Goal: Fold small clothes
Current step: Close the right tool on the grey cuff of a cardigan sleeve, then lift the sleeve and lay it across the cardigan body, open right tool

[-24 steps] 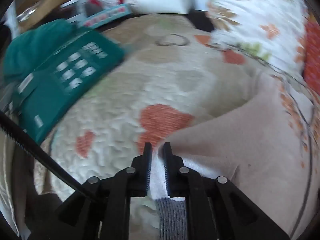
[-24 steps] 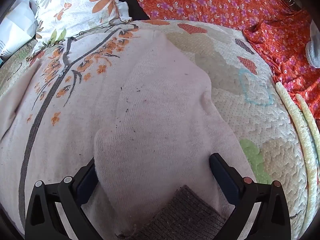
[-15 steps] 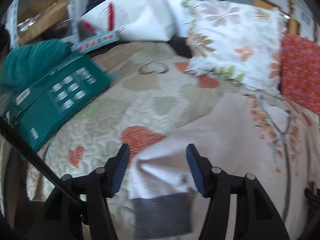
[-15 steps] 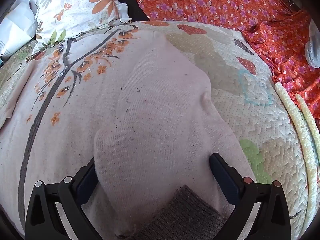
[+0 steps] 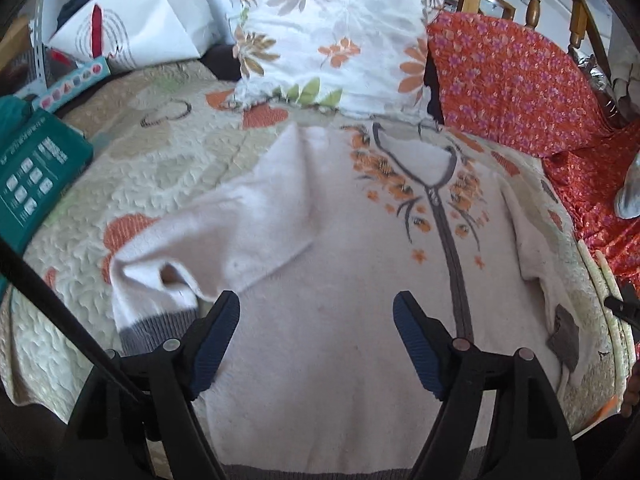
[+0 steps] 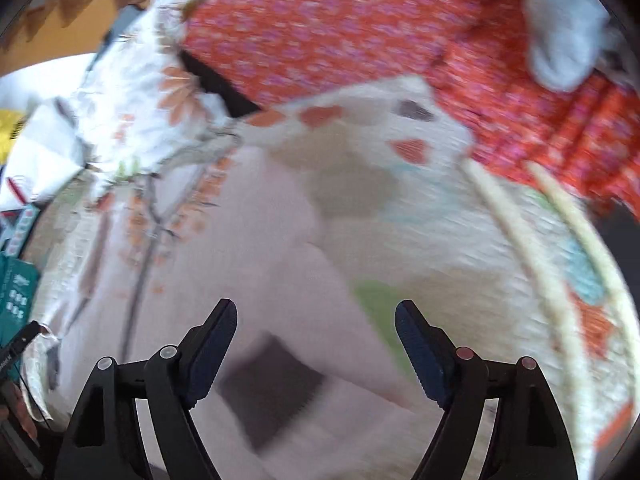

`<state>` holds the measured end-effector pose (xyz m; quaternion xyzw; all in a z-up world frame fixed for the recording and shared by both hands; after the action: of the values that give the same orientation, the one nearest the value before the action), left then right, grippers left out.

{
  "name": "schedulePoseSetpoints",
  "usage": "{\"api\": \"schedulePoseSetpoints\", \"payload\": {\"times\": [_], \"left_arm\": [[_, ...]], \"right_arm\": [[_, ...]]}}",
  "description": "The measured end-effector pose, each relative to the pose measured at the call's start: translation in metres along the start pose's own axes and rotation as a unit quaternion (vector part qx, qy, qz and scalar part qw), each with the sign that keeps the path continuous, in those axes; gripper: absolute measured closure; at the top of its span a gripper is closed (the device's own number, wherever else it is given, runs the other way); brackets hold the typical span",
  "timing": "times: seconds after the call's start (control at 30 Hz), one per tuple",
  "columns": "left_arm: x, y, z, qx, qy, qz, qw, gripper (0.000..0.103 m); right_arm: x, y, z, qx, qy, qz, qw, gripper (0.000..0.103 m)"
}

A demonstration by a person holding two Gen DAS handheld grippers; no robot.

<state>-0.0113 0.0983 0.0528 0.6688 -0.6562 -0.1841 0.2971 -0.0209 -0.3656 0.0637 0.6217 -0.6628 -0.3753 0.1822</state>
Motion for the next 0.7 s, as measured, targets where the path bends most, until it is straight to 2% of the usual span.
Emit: {"api": "schedulePoseSetpoints", "payload": {"times": [0.1, 0.13, 0.2, 0.23, 0.27, 0.33, 0.4, 0.47, 0.53, 0.57, 0.63, 0.7], "left_arm": [[-0.001, -0.008, 0.009, -0.016, 0.007, 0.005, 0.9998, 0.025], [-0.003, -0.009, 0.011, -0.018, 0.008, 0.006, 0.9998, 0.025], [-0.004, -0.01, 0.014, -0.019, 0.006, 0.006, 0.9998, 0.025], [-0.003, -0.01, 0.016, -0.02, 0.006, 0.006, 0.9998, 0.025], [-0.003, -0.011, 0.018, -0.021, 0.005, 0.007, 0.9997, 0.025], [-0.003, -0.01, 0.021, -0.023, 0.004, 0.009, 0.9997, 0.025], [-0.002, -0.01, 0.023, -0.023, -0.002, 0.008, 0.9997, 0.025], [-0.001, -0.01, 0.024, -0.021, -0.009, 0.007, 0.9997, 0.025], [-0.001, -0.011, 0.026, -0.02, -0.012, 0.006, 0.9997, 0.025], [0.001, -0.012, 0.026, -0.021, -0.011, 0.005, 0.9997, 0.025], [0.0, -0.013, 0.026, -0.023, -0.006, 0.008, 0.9997, 0.025], [0.0, -0.013, 0.025, -0.024, -0.002, 0.012, 0.9996, 0.025]], "right_arm": [[0.002, 0.009, 0.023, -0.033, 0.013, -0.006, 0.999, 0.022], [-0.008, 0.012, 0.032, -0.051, 0.025, -0.011, 0.998, 0.022], [-0.028, 0.019, 0.048, -0.057, 0.054, -0.023, 0.997, 0.023], [-0.035, 0.019, 0.06, -0.024, 0.081, -0.023, 0.996, 0.023], [-0.047, 0.018, 0.066, -0.008, 0.108, -0.021, 0.994, 0.023], [-0.067, 0.013, 0.071, 0.001, 0.143, -0.024, 0.989, 0.023], [-0.078, 0.005, 0.089, 0.035, 0.183, -0.018, 0.982, 0.023], [-0.095, -0.007, 0.097, 0.051, 0.228, 0.01, 0.972, 0.025], [-0.098, -0.018, 0.097, 0.037, 0.249, 0.037, 0.967, 0.053], [-0.095, -0.024, 0.09, 0.019, 0.243, 0.042, 0.969, 0.081], [-0.079, -0.019, 0.077, 0.008, 0.198, 0.024, 0.98, 0.088], [-0.056, -0.002, 0.056, 0.03, 0.139, 0.016, 0.99, 0.089]]}}
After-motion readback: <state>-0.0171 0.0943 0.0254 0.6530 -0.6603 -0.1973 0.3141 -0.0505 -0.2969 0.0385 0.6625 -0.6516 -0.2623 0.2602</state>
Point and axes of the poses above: each gripper's, at about its wrist camera, not at the fingertips, and y roughly against the way its jaws point, x to its right, z to its underside, the point moved 2 cm from there along -y, roughly the way its jaws point, and after that the axes turned 10 degrees about x, right-handed, at the moved point
